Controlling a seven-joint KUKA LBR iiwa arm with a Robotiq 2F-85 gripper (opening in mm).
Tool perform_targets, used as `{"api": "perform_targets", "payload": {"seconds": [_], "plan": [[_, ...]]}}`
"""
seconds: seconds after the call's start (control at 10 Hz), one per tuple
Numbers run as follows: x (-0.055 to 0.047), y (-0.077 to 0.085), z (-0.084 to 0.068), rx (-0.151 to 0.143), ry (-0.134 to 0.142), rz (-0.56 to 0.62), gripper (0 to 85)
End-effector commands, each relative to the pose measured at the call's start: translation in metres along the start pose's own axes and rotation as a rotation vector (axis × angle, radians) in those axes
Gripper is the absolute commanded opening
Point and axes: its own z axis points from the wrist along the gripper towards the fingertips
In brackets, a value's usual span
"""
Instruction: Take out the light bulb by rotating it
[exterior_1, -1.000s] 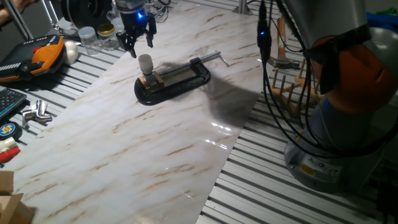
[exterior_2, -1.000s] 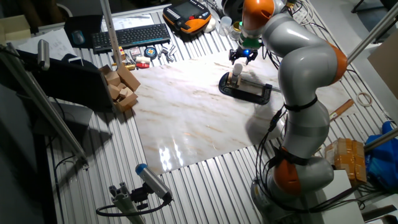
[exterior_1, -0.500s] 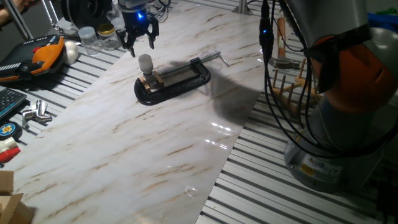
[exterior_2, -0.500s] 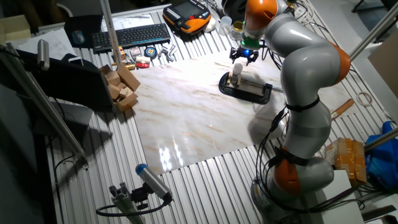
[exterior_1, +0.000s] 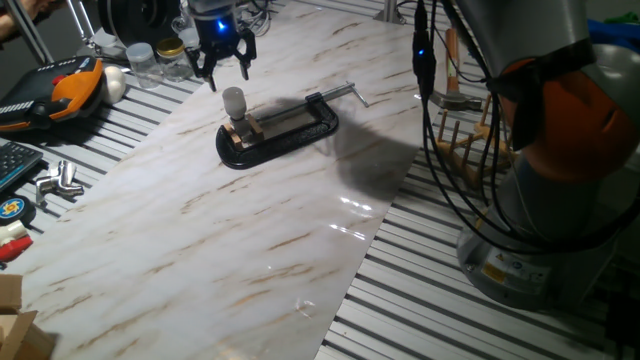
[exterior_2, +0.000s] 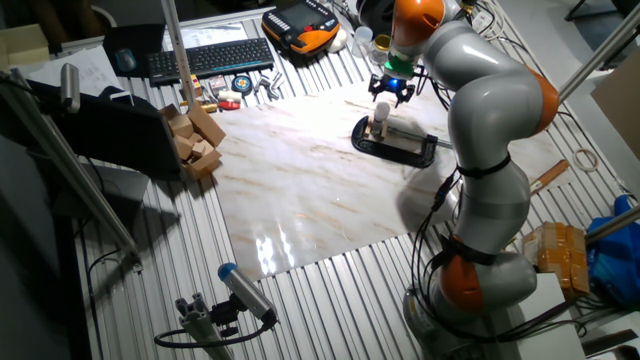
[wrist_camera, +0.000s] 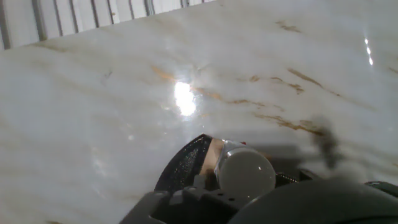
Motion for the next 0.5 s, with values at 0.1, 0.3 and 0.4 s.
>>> {"api": "perform_targets", "payload": {"seconds": [0.1, 0.3, 0.4], "plan": [[0.0003, 0.0006, 0.0003, -0.012, 0.007, 0.78, 68.0], [0.0002, 0.0008, 0.0003, -0.01, 0.01, 1.047, 68.0], [0.0004, 0.0008, 0.0, 0.002, 0.015, 1.145, 68.0]]}}
